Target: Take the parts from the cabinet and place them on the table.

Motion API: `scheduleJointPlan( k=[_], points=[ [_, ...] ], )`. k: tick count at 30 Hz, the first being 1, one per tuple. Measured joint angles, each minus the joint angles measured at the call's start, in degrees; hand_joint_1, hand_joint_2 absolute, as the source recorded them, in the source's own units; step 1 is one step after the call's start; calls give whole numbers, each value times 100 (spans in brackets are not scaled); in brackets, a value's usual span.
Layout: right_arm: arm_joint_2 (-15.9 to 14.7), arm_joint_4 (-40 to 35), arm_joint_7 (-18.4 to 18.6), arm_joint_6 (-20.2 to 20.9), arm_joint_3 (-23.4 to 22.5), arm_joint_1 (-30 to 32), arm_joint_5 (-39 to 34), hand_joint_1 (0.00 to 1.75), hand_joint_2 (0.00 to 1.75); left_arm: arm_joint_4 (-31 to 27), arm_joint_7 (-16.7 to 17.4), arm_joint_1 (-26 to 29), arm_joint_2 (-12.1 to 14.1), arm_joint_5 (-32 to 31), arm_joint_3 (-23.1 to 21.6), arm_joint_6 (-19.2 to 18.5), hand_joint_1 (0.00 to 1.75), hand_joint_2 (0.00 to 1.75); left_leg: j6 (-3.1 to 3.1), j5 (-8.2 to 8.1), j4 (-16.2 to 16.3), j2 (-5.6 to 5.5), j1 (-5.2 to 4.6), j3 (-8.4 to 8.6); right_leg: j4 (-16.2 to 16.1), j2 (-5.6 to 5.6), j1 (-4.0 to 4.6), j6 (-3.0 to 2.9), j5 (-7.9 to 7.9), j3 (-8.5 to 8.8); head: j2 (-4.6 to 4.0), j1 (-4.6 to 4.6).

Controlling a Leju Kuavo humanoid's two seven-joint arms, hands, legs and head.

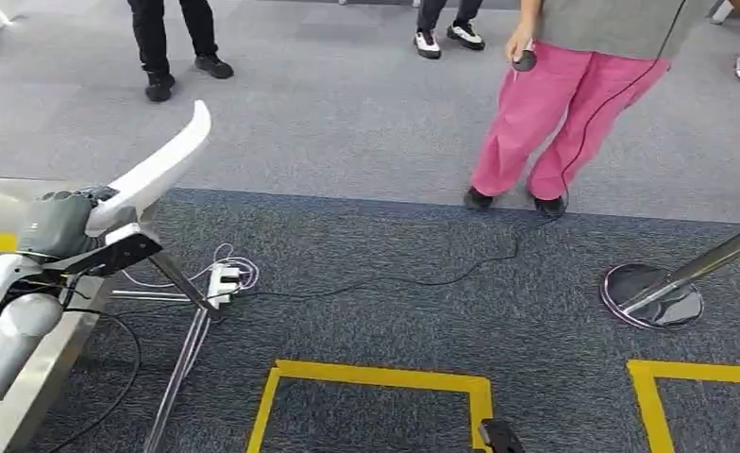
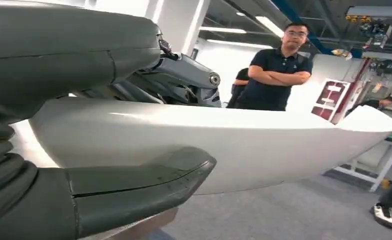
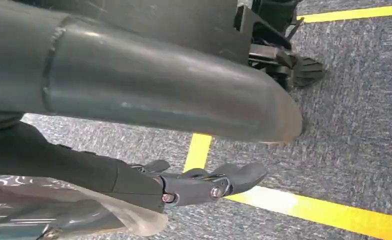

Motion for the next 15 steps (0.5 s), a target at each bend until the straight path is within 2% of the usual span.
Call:
scheduleJointPlan(
  k=[1, 3, 4, 5, 6, 7, 8, 9, 10, 11, 12, 13, 15],
  points=[
    [0, 0, 0, 2, 0, -6, 0, 0, 0, 0, -9, -30, -2, 0, 0, -4, 175, 175, 28, 7, -22, 1, 6, 17, 256, 7, -3, 9, -153, -129, 0, 11],
    [0, 0, 2, 4, 0, -8, -2, 0, 0, 0, -15, -51, -13, 2, -2, -15, 175, 175, 43, -3, -21, -4, -1, 16, 1195, 8, -13, 16, -549, -628, 0, 35],
    [0, 0, 6, 4, 0, 0, -2, 0, 0, 0, -15, -50, -20, 2, -4, -22, 175, 175, 47, -10, -19, -7, -4, 15, 1616, 10, -11, 25, -674, -881, 0, 28],
    [0, 0, 17, 4, 0, 5, -2, 0, 0, 0, -15, -47, -24, 2, -4, -26, 175, 175, 39, -17, -17, -13, -4, 18, 1779, 10, -12, 32, -646, -1012, 0, 40],
    [0, 0, 17, 4, 0, 9, -2, 0, 0, 0, -15, -46, -33, 2, -4, -35, 175, 175, 28, -26, -15, -23, -2, 26, 1662, 9, -16, 34, -485, -998, 0, 37],
    [0, 0, 20, 4, 0, 6, 0, 0, 0, 0, -17, -47, -35, 2, -4, -35, 175, 175, 4, -42, -6, -36, 4, 41, 1244, 9, -26, 30, -190, -834, 0, 44],
    [-2, 0, 20, 4, 0, 2, 0, 0, 0, 0, -17, -48, -37, 2, -4, -37, 175, 175, -26, -68, 10, -45, 12, 61, 677, 8, -41, 25, 121, -576, 0, 42],
    [-7, 0, 20, 4, 0, -1, 2, 0, 0, 0, -17, -52, -42, 2, -4, -37, 175, 175, -65, -99, 41, -48, 13, 67, 185, 12, -59, 30, 329, -350, 0, 42],
    [-9, 0, 22, 4, 0, -15, 4, 0, 0, 0, -17, -61, -42, 2, -4, -39, 175, 175, -108, -125, 77, -54, -26, 37, 71, 45, -33, 17, 194, -220, 0, 44],
    [-9, 0, 26, 4, 0, -18, 7, 0, 0, 0, -17, -66, -39, 2, -9, -54, 175, 175, -133, -123, 97, -64, -15, 23, 65, 51, -33, -45, 221, -236, 0, 37],
    [-9, 0, 35, 4, 0, -10, 11, 0, 0, 2, -22, -65, -37, 2, -11, -63, 175, 175, -159, -110, 87, -68, -13, 24, 71, 49, -14, -67, 214, -243, 0, 44],
    [-15, 0, 37, 4, 2, -4, 15, 0, 0, 2, -22, -62, -39, 7, -15, -68, 175, 175, -180, -103, 69, -67, 8, 33, 79, 51, 7, -112, 209, -242, 0, 48],
    [-24, 0, 37, 0, 2, -12, 15, 0, 0, 0, -22, -59, -35, 15, -15, -77, 175, 175, -252, -186, 116, -57, 39, 29, 32, 43, -17, -206, 238, -187, 0, 44]
  ],
)
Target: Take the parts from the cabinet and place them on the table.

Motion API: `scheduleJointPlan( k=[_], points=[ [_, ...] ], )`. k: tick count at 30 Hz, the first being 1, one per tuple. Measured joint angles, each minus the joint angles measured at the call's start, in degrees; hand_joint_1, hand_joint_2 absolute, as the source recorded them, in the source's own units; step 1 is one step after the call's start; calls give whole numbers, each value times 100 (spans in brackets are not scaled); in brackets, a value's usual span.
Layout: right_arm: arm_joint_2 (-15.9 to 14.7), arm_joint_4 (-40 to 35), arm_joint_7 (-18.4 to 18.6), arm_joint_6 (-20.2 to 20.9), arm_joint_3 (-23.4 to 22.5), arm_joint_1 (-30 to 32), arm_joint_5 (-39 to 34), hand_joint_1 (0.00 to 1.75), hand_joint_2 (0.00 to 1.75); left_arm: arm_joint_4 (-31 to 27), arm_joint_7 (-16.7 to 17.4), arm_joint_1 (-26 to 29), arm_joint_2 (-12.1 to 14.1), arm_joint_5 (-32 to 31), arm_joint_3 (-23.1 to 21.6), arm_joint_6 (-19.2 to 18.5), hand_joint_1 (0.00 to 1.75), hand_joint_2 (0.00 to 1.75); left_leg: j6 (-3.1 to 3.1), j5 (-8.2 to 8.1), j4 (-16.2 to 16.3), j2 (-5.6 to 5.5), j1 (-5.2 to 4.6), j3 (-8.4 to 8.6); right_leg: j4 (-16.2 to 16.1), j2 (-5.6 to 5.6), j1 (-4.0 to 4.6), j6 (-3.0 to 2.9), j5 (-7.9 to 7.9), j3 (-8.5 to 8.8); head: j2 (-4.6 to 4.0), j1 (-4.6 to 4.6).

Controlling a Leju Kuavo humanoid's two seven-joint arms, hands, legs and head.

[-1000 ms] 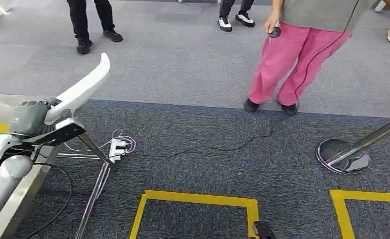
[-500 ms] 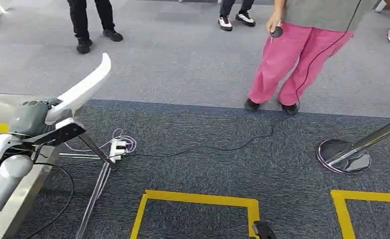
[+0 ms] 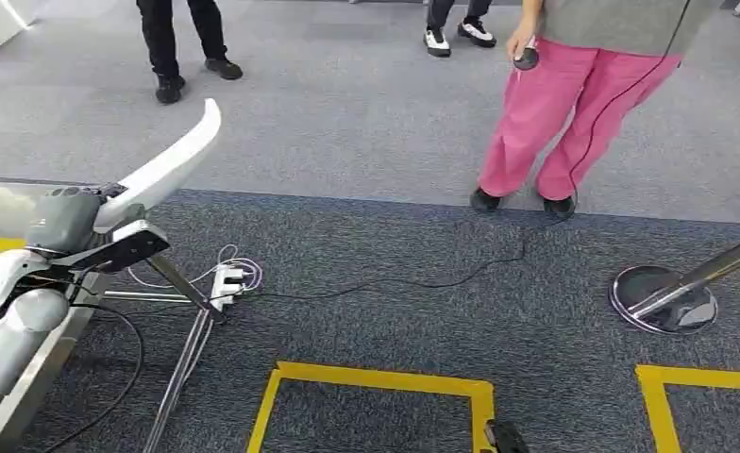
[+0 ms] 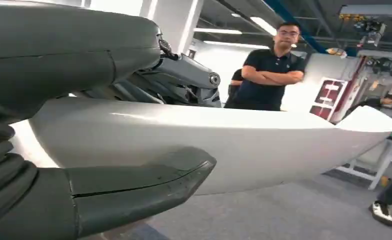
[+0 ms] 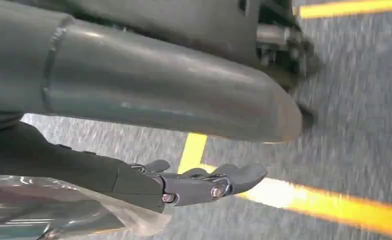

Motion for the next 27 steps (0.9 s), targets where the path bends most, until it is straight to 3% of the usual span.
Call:
scheduleJointPlan(
  k=[1, 2, 3, 4, 5, 6, 7, 13, 27],
  points=[
    [-5, 0, 0, 0, 0, -8, 2, 0, 0, 2, 0, -11, 2, 11, 0, -7, 175, 175, -17, -113, 198, 18, 2, -78, 1, 1, 8, -27, -18, 16, 0, -22],
    [-5, 0, 0, 2, 0, -12, 2, 0, 0, 0, 0, -22, 2, 42, 0, -31, 175, 175, 104, 64, 240, 8, -14, -58, 33, 18, 43, 2, -41, 18, 0, -22],
    [-4, 0, 2, 2, 0, -9, 0, 0, 0, 2, 15, -37, 4, 72, 0, -70, 175, 175, 314, 112, 175, 13, -24, -34, 59, 16, 75, -6, -77, 31, 0, -16],
    [-5, 0, 9, 11, 0, -12, -4, 0, 0, 2, 37, -37, -2, 136, -2, -131, 175, 175, 515, 4, 52, 15, -31, 48, 70, 15, 89, -10, -78, 19, 0, -18],
    [-4, 0, 13, 13, 0, -13, -15, 0, 0, 2, 39, -35, -5, 192, 0, -175, 175, 175, 454, -25, 58, 35, -20, 57, 77, 9, 108, -29, -89, 10, 0, -16],
    [-5, 0, 15, 13, 0, -9, -17, 0, 0, 4, 50, -29, -9, 227, -2, -201, 175, 175, 329, -1, 38, 36, -4, 61, 79, 8, 109, -34, -94, 10, 0, -13],
    [-7, 0, 15, 13, 0, -10, -24, 0, 0, 4, 50, -27, -9, 254, 0, -221, 175, 175, 246, 2, 11, 35, 2, 67, 83, 3, 109, -34, -94, 3, 0, -24],
    [-7, 0, 26, 11, 0, -9, -55, 0, 0, 4, 31, -27, -42, 702, 22, -457, 175, 175, 82, -3, -16, 34, 10, 72, 83, -4, 108, -35, -94, -2, 0, -16],
    [-7, 0, 31, 57, 0, 0, -107, 0, 0, 4, 22, -26, -53, 719, 85, -468, 175, 175, 54, -13, -13, 34, -31, 68, 79, -13, 63, -21, -89, 1, 0, -13]
  ],
)
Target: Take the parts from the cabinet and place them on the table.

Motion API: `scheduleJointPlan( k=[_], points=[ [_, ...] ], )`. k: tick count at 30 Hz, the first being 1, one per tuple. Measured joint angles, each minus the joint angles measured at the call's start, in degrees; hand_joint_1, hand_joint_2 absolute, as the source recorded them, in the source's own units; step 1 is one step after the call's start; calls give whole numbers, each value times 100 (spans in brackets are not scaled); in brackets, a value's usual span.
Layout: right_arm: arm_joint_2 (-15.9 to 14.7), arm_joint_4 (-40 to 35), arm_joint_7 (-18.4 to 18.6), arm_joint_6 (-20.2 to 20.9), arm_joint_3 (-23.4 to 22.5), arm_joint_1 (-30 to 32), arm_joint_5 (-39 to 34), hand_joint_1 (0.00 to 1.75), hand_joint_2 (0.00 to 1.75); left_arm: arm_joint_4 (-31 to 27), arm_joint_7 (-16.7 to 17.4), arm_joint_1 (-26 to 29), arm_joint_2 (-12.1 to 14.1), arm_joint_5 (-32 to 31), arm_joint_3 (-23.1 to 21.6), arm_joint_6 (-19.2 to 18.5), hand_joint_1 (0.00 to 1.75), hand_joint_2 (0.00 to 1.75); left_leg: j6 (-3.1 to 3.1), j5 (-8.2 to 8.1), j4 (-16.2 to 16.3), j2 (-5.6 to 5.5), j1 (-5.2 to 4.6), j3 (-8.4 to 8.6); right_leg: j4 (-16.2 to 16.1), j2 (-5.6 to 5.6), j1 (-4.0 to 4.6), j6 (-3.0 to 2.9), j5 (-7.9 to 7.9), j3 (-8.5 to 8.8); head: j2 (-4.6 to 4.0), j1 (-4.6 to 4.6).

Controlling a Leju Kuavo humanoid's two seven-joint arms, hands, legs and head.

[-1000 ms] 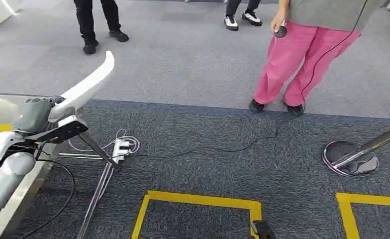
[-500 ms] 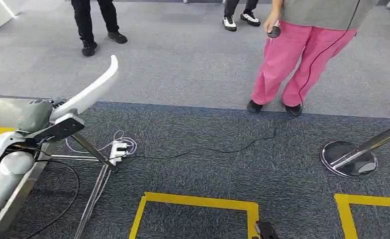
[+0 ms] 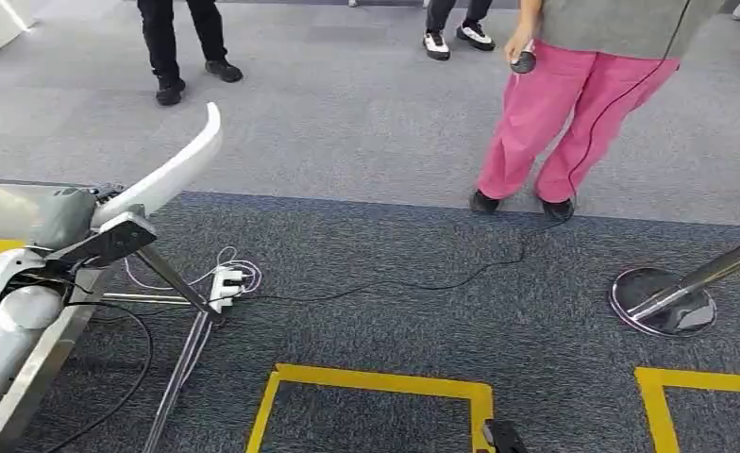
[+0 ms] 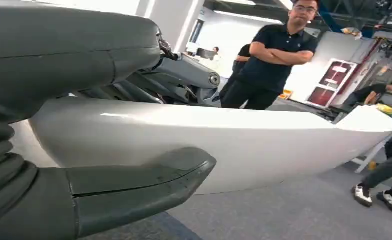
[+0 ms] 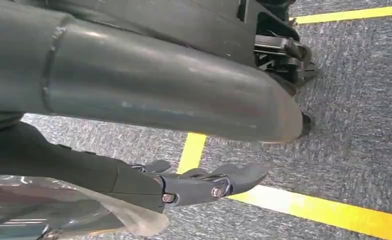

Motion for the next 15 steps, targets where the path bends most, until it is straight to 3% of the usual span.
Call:
scheduleJointPlan(
  k=[15],
  points=[
    [0, 0, 0, 24, 0, 13, -46, 0, 0, 0, 33, -1, 0, -31, 0, -37, 175, 175, 1, -1, 2, 0, -3, 1, -1, 1, -3, 4, 2, 0, 0, -2]
  ],
)
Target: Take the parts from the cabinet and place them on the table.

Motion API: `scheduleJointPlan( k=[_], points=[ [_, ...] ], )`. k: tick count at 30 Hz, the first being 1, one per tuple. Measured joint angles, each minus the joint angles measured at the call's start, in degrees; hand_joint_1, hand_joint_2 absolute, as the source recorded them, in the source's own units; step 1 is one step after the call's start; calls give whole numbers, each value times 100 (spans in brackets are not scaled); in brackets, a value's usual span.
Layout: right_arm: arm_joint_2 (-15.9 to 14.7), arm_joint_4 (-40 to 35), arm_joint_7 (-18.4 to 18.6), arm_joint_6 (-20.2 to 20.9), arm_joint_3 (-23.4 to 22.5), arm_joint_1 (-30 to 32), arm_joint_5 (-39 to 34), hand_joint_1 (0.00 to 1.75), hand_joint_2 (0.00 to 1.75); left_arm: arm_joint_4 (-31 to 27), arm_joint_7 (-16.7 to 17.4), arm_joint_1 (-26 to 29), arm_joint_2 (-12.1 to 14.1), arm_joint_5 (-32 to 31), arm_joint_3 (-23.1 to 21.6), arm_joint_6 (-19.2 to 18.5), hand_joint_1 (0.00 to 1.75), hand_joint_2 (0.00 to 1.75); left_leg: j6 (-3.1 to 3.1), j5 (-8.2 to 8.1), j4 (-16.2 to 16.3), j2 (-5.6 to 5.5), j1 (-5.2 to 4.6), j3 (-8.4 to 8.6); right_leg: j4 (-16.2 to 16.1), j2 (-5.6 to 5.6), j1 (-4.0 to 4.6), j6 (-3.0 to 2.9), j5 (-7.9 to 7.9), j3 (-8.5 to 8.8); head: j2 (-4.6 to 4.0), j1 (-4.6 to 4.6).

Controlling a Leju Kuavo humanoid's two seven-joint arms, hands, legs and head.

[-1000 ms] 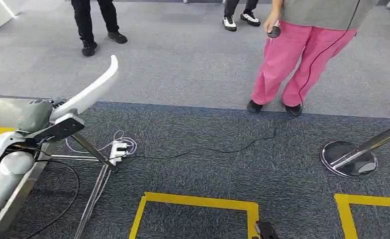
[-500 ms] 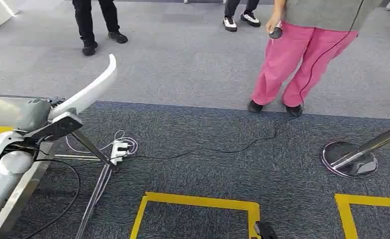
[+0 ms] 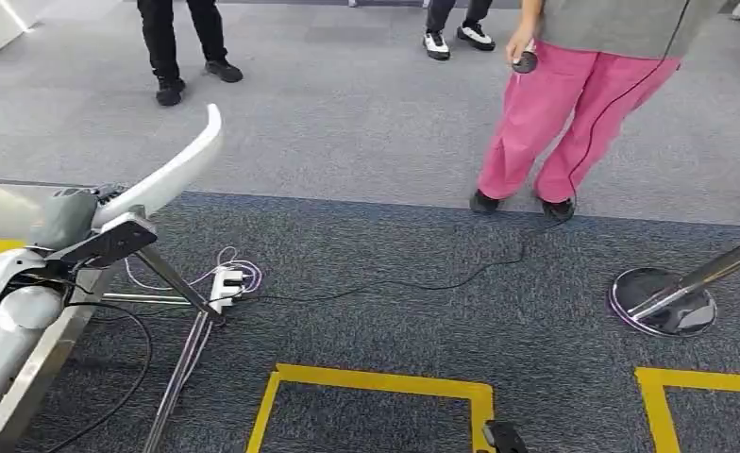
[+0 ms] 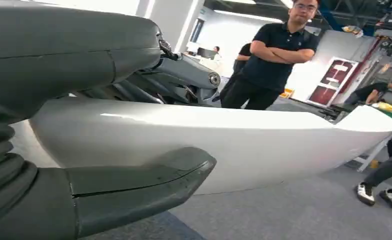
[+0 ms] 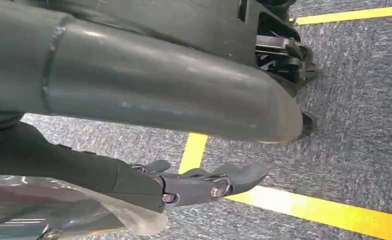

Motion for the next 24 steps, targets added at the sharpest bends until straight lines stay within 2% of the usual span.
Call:
scheduleJointPlan(
  k=[24],
  points=[
    [0, 0, 61, 26, 0, -22, 59, 0, 0, 0, 114, -95, 0, -52, -17, -118, 175, 175, 0, 0, 0, 0, 0, 0, 0, 0, 0, 0, 0, 0, 0, 2]
  ],
)
